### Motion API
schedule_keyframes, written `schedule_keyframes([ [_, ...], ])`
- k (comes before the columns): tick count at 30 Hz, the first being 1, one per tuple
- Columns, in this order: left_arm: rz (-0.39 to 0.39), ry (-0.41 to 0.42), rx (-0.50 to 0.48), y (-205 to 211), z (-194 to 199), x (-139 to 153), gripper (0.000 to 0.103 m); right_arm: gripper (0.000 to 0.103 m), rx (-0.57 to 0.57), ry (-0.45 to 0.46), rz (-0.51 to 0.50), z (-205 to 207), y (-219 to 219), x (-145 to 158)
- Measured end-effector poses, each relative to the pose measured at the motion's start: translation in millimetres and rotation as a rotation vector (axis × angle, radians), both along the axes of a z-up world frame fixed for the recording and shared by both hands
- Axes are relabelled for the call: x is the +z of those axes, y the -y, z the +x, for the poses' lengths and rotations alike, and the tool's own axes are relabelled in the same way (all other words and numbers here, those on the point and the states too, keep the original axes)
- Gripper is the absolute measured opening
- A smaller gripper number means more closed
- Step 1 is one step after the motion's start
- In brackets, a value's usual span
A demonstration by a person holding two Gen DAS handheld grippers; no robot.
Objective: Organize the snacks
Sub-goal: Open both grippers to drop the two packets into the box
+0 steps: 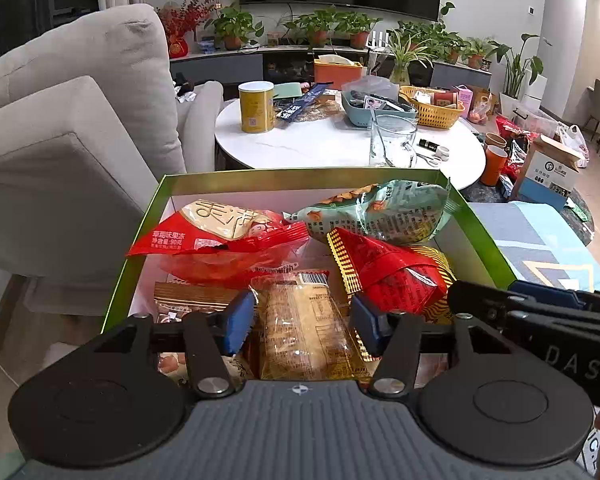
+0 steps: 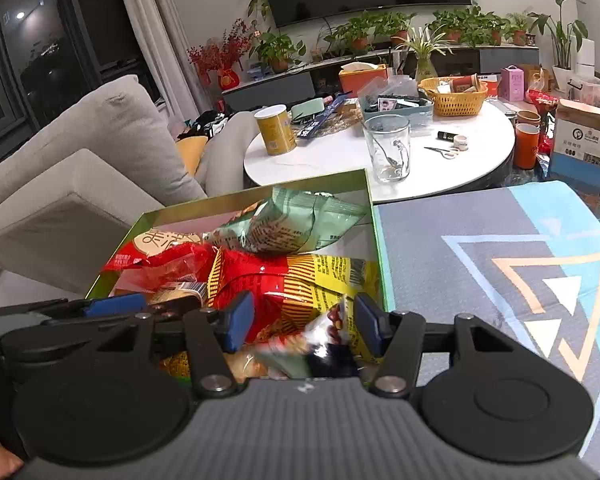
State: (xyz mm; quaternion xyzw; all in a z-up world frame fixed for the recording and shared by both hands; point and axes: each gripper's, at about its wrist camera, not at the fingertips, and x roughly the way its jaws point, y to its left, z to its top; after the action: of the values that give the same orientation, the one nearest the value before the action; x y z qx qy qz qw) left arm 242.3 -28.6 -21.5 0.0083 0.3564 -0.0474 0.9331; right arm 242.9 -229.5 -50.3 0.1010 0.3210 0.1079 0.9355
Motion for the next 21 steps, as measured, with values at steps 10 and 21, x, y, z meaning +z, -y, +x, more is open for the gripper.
schedule_keyframes([
  [10, 0.011, 0.006, -0.005, 2.0, -14.9, 8.0, 0.052, 0.076, -0.002, 0.007, -0.004, -6.8, 1.9, 3.6],
  [21, 0.017, 0.016, 0.001, 0.8, -41.7, 16.2, 0.053, 0.077, -0.004, 0.013, -0.016, -31.3, 7.8, 10.2],
])
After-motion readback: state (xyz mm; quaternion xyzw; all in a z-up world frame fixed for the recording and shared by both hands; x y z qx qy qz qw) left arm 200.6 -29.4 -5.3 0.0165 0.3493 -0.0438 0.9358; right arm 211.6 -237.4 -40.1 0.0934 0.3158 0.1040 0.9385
